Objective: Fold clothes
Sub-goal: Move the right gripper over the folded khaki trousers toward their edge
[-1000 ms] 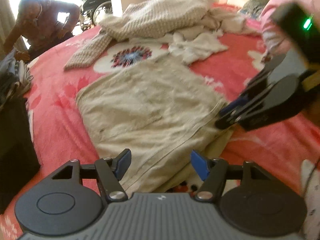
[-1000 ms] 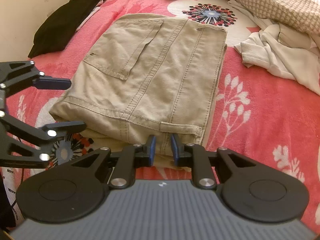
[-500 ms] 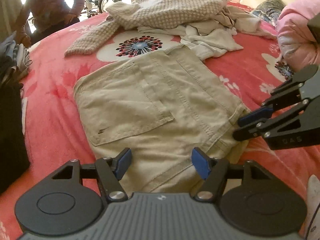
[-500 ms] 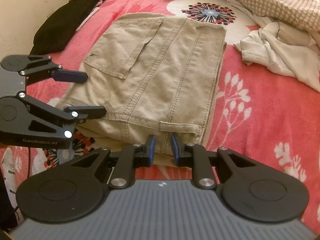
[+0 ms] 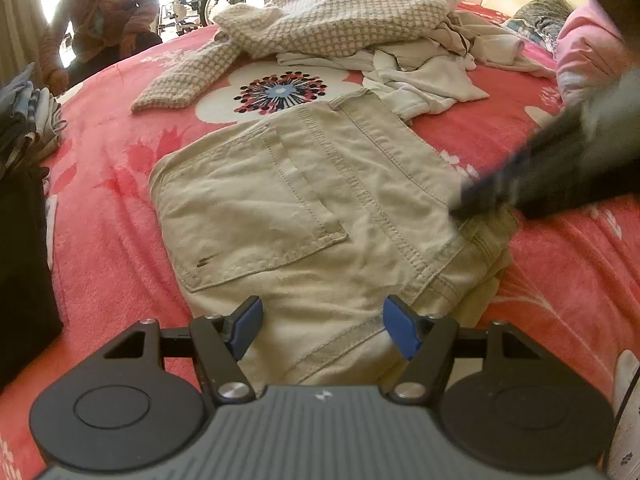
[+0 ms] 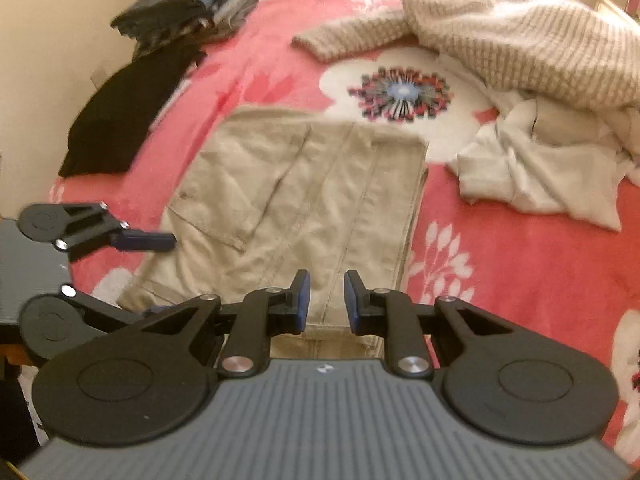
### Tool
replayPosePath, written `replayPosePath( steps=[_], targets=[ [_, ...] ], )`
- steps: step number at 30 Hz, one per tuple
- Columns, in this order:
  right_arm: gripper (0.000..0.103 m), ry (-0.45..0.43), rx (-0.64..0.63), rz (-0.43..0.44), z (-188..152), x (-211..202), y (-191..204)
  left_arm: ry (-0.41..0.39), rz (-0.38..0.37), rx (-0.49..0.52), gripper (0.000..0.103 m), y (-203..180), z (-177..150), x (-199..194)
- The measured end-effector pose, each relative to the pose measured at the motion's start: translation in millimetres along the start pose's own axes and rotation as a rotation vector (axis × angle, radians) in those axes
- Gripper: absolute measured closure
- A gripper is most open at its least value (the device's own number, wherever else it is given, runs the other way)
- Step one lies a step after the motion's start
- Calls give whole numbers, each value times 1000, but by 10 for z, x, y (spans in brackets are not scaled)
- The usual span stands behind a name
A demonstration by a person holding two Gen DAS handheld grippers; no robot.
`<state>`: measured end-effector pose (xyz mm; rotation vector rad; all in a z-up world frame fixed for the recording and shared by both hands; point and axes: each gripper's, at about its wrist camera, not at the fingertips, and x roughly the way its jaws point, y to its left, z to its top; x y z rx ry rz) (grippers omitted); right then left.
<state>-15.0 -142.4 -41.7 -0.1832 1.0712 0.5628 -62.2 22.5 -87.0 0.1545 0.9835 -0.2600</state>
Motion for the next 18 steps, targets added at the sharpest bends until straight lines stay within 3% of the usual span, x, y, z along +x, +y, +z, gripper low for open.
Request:
replayPosePath(
  steps=[1,3,6,10,14,18],
  targets=[
    [85,41,-4,-5,-69,110,-4,1,-1,2,35,-1,-2,0],
    [85,40,11,-1,-125,143,-22,0,-2,4,35,2,-5,-2],
    [85,47,76,27,52,12,-66,-2,-5,0,35,14,-6,-2],
    [85,-27,51,5,171,-130,-66,-2,0,0,35,-3,-6,-5],
    [85,74,60,11,-33,174,-107,-3,-1,5,35,-2,-9,-8],
    [84,64,113,46,111,56,-168,-6,0,2,35,5,-16,-7]
  ],
)
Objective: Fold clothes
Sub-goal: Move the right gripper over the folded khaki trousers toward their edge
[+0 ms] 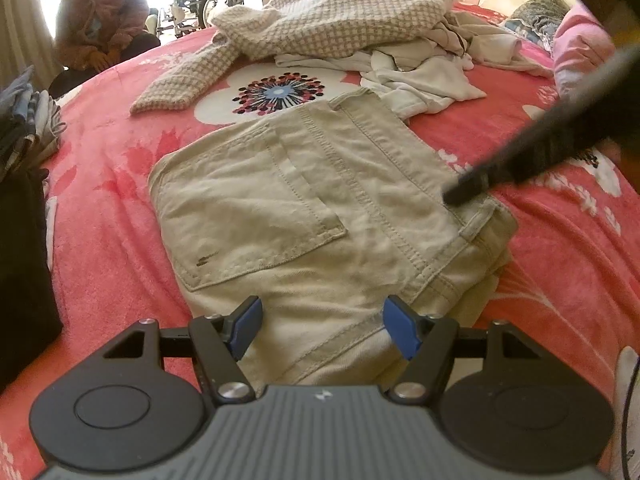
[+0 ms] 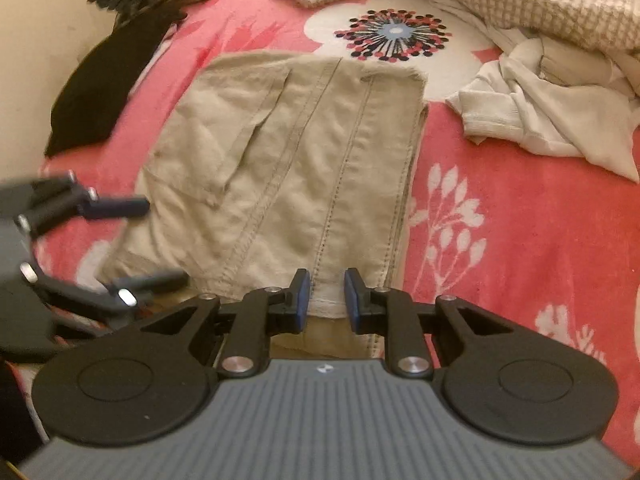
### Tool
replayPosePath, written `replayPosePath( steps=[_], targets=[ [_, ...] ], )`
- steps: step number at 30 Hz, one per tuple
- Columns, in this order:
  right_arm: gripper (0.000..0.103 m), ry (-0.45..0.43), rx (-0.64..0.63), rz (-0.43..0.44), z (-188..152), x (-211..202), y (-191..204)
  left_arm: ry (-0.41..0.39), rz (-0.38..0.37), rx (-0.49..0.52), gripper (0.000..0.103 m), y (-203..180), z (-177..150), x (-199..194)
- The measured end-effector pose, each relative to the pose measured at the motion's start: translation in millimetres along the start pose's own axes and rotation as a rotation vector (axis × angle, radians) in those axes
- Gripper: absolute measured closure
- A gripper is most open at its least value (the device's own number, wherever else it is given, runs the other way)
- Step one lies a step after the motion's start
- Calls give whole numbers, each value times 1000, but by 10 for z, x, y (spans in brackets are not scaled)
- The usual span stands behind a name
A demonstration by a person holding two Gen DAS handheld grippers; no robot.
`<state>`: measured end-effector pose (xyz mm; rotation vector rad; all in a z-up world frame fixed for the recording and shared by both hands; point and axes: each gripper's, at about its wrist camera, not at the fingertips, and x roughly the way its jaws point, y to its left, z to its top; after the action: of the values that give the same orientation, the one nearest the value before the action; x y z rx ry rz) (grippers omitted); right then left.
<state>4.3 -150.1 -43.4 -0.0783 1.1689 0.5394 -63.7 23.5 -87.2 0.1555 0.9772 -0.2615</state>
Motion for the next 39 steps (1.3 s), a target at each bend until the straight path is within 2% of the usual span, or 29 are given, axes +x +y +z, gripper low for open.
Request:
replayPosePath(
  steps=[2,5,8,11,14,16,20,23,27,31,34,39],
  targets=[
    [85,-52,-10,-8,79,-107,3,2,1,-1,34,0,7,2],
    [84,-60,-25,-32,80,-66,-23,1,6,0,34,-10,8,1],
    [84,7,-14,-39,-47,179,-80,0,5,1,34,-11,2,1],
    [84,14,10,-25,6,131,-90,0,6,-2,34,-6,-4,6],
    [84,-43,41,4,127,-7,-105,1,6,-2,34,-7,1,8],
    [84,-66,11,-25,152,1,-81,1,8,-1,34,-11,4,7],
    [84,0,24,-38,88,278,-133,1,9,-2,34,-12,3,2],
    [84,-9,21,-44,178,230,-106,1,10,-1,34,-11,2,1],
    [83,-75,1,-54,311,128,-82,0,13,-1,33,-25,-1,3],
    [84,-38,15,-58,272,391,-155,-4,14,2,33,-33,-5,-3],
    [83,-32,25,-60,327,370,-138,-6,13,-1,33,-26,-11,-5],
    [83,-102,36,-59,454,276,-171,-8,14,-1,33,-21,-17,0]
  ],
)
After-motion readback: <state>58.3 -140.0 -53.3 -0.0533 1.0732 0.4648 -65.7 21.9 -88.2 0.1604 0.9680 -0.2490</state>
